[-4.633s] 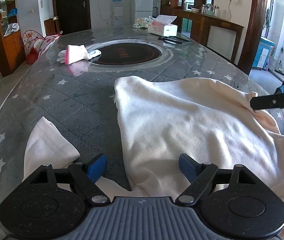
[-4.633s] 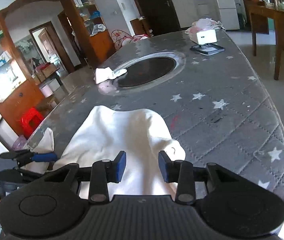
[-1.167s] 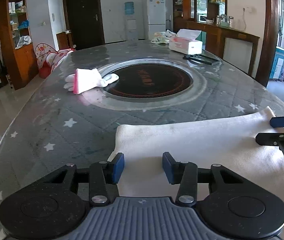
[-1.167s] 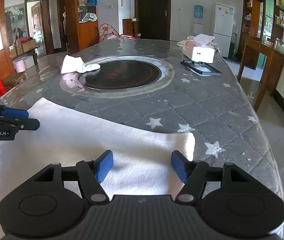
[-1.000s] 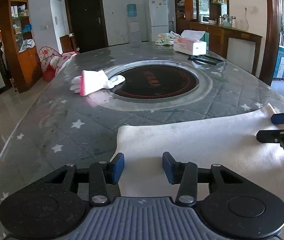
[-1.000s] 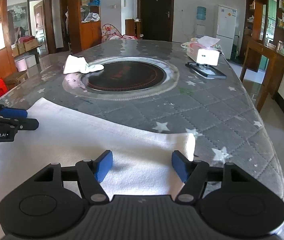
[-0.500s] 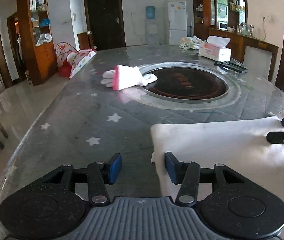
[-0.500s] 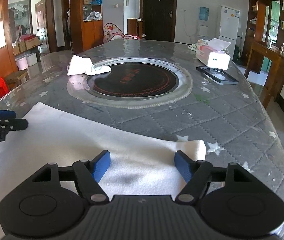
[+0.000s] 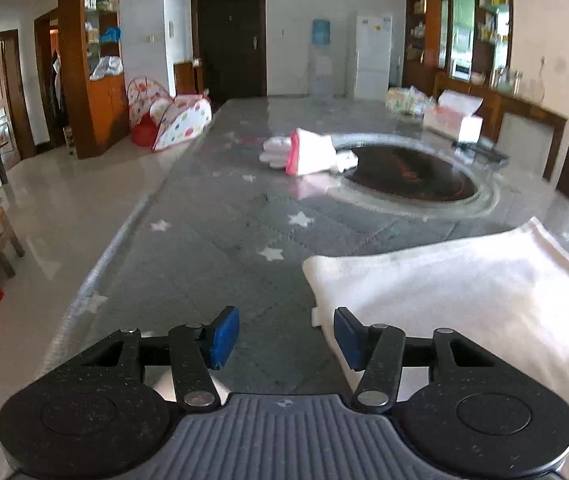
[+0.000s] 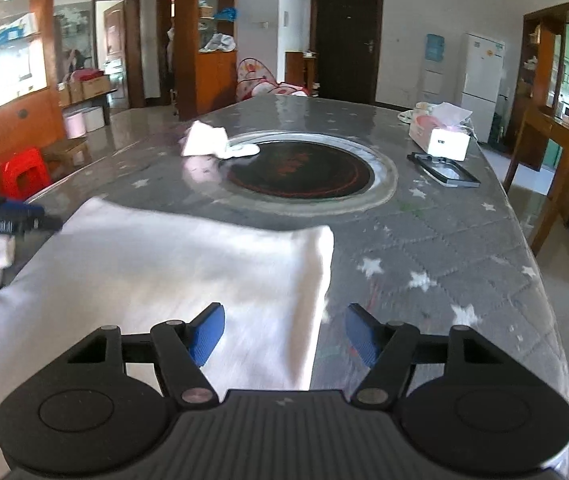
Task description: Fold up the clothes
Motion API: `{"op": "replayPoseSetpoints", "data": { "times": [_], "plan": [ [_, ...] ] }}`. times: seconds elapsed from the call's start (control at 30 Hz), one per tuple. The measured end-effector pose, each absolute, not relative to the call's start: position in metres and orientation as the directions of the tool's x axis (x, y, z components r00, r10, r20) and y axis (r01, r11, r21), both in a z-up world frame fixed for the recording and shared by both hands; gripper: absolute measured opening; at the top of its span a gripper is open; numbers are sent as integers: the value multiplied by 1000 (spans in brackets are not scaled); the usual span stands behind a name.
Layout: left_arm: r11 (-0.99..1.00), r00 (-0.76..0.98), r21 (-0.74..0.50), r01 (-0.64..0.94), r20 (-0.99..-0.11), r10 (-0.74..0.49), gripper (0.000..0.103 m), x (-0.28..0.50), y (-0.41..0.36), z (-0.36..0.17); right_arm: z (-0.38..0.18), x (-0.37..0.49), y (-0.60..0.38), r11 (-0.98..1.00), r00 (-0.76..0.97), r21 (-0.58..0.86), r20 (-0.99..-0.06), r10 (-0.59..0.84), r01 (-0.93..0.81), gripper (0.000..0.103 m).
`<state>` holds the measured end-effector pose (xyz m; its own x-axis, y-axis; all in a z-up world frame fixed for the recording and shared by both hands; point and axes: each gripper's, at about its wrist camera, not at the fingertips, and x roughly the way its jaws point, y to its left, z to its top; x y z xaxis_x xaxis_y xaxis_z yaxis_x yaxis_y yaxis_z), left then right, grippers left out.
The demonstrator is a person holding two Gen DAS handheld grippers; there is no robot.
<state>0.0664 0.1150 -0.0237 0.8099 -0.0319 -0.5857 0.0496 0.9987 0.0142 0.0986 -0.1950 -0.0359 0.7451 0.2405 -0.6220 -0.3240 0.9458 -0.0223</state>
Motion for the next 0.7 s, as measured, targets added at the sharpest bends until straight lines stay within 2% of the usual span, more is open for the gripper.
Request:
{"op": "replayPoseSetpoints", "data": {
  "times": [0.2,0.33,0.63,0.7],
  "plan": [
    [999,832,38,21,-554,4,58,22,138,-15,-33,48,-223,958,758,-50,-624,191,-282,71],
    [997,841,57,52,-541,-13,64,-8,141,-17,-31,19,-243,968,766,-63,-625,151,-242,72],
    [972,840,188,140,-543,-16,64,-13,107,-29,-33,-19,-281,995,778,-4,-623,79,-105,72],
    [976,828,171,138,-560,-19,57,-9,110,-32,-37,-20,-285,996,775,0,-628,70,-90,72]
  ]
}}
